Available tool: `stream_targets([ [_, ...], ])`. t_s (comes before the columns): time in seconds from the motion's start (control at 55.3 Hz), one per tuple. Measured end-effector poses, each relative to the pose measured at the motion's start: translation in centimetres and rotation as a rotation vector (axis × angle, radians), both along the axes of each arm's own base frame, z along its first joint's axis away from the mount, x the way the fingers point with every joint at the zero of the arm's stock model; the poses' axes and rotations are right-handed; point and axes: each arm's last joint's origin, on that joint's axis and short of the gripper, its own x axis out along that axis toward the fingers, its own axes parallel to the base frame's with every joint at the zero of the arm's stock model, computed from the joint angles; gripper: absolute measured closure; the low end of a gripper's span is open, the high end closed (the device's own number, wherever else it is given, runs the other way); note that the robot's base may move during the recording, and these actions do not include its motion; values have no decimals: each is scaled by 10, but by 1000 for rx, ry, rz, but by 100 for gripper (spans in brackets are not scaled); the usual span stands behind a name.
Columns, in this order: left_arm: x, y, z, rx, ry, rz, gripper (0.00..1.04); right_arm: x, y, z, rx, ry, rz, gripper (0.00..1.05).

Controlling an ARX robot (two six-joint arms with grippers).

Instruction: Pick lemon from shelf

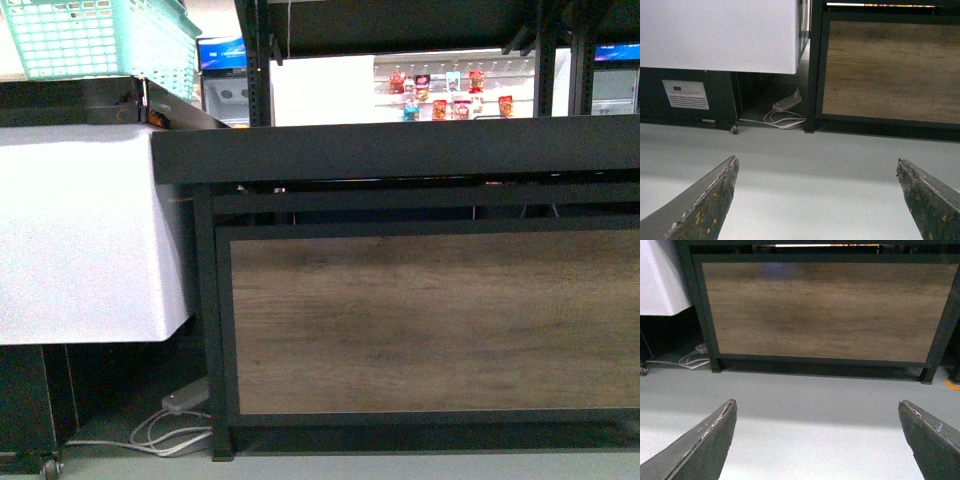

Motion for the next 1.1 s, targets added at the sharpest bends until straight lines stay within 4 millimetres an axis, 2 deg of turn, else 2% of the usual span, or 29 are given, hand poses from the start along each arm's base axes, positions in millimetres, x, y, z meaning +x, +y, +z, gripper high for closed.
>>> stream_targets([
  [1.103, 0, 0, 0, 0, 0, 0, 8, 0, 0, 0, 0, 0, 0, 7],
])
